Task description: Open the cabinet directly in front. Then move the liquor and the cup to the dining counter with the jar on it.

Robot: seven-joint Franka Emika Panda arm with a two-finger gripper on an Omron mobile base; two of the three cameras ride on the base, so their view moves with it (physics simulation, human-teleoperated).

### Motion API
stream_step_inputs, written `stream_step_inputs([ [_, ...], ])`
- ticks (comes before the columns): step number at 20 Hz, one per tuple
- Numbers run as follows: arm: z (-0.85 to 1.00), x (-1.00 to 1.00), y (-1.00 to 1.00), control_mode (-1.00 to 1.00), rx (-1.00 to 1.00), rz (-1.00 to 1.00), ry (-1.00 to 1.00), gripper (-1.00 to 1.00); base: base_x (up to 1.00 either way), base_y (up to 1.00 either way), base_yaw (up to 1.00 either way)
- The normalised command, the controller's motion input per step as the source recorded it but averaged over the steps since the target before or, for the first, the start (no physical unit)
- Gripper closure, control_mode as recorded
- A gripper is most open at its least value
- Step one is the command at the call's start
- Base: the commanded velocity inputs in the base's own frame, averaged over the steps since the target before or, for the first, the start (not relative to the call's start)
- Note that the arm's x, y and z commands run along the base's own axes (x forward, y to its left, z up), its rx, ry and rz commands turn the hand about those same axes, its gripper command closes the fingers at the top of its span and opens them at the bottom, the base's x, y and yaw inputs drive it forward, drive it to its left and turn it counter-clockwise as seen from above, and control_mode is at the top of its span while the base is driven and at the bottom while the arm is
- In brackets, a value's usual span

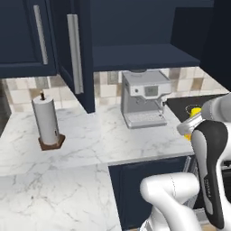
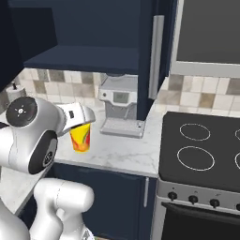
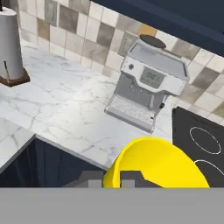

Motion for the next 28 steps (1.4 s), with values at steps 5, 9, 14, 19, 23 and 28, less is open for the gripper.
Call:
stream_step_inputs([
  [5, 0.00, 0.00, 0.00, 1.00, 0.00, 0.00, 0.00, 1.00, -0.90, -0.59, 0.34],
  [9, 0.00, 0.00, 0.00, 1.00, 0.00, 0.00, 0.00, 1.00, -0.99, -0.70, 0.59],
  [14, 0.00, 0.00, 0.00, 1.00, 0.00, 0.00, 0.00, 1.00, -0.68, -0.37, 0.77],
  [19, 0.00, 0.00, 0.00, 1.00, 0.00, 0.00, 0.00, 1.00, -0.30, -0.01, 0.98],
  [23, 0.00, 0.00, 0.00, 1.00, 0.00, 0.00, 0.00, 1.00, -0.43, 0.00, 0.94],
  [28, 0.00, 0.00, 0.00, 1.00, 0.00, 0.00, 0.00, 1.00, -0.90, 0.66, 0.60],
])
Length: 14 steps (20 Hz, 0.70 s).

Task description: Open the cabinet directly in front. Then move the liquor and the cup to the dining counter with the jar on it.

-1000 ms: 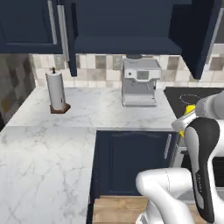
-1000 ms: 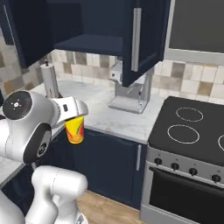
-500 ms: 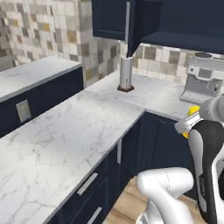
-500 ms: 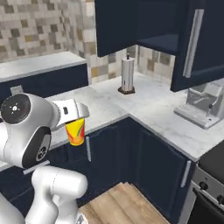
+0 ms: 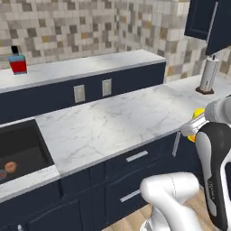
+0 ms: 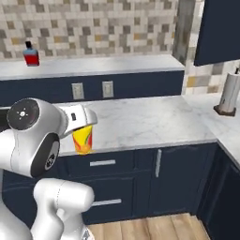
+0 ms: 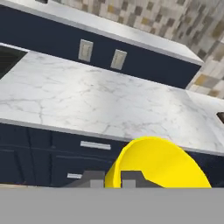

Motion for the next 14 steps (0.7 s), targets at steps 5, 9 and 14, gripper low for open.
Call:
stream_step_inputs([
  [5, 0.00, 0.00, 0.00, 1.00, 0.00, 0.00, 0.00, 1.00, -0.63, 1.00, 0.28],
  [9, 0.00, 0.00, 0.00, 1.00, 0.00, 0.00, 0.00, 1.00, -0.49, 1.00, 0.20],
  [14, 0.00, 0.00, 0.00, 1.00, 0.00, 0.00, 0.00, 1.00, -0.38, 1.00, 0.15],
])
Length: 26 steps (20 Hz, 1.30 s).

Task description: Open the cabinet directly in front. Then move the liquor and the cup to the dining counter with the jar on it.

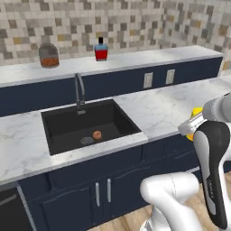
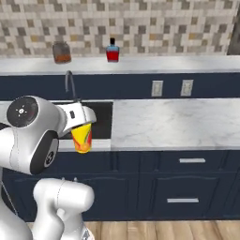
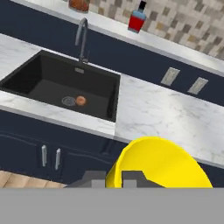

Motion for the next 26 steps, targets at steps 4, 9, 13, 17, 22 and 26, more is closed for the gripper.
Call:
stream_step_inputs([
  [4, 0.00, 0.00, 0.00, 1.00, 0.00, 0.00, 0.00, 1.00, -0.39, 1.00, 0.15],
  [9, 0.00, 0.00, 0.00, 1.00, 0.00, 0.00, 0.00, 1.00, -0.44, 1.00, 0.13],
  [13, 0.00, 0.00, 0.00, 1.00, 0.00, 0.00, 0.00, 1.00, -0.40, 1.00, 0.11],
  [17, 0.00, 0.00, 0.00, 1.00, 0.00, 0.00, 0.00, 1.00, -0.43, 1.00, 0.12],
  [22, 0.00, 0.00, 0.00, 1.00, 0.00, 0.00, 0.00, 1.00, -0.47, 1.00, 0.13],
  [26, 0.00, 0.00, 0.00, 1.00, 0.00, 0.00, 0.00, 1.00, -0.46, 1.00, 0.13],
])
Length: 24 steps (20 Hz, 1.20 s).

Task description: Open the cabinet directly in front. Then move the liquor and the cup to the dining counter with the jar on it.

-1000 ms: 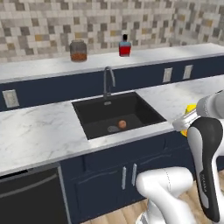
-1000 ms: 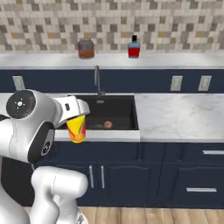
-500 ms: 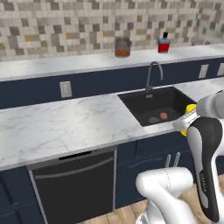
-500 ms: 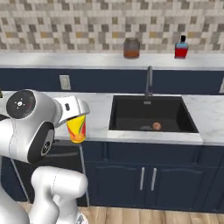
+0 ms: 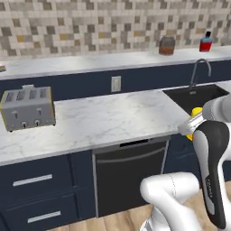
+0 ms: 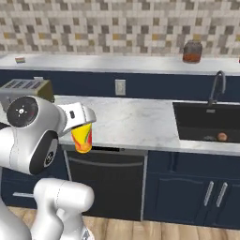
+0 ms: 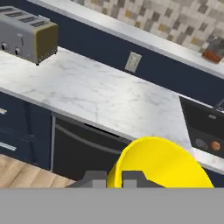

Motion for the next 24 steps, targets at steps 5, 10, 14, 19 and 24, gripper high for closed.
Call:
stream_step_inputs([
  [5, 0.00, 0.00, 0.00, 1.00, 0.00, 0.00, 0.00, 1.00, -0.41, 1.00, 0.12],
  [10, 0.00, 0.00, 0.00, 1.00, 0.00, 0.00, 0.00, 1.00, -0.34, 1.00, 0.11],
  [14, 0.00, 0.00, 0.00, 1.00, 0.00, 0.00, 0.00, 1.00, -0.24, 1.00, 0.10],
  [19, 0.00, 0.00, 0.00, 1.00, 0.00, 0.00, 0.00, 1.00, -0.18, 1.00, 0.10],
  [24, 0.00, 0.00, 0.00, 1.00, 0.00, 0.00, 0.00, 1.00, -0.10, 1.00, 0.09],
])
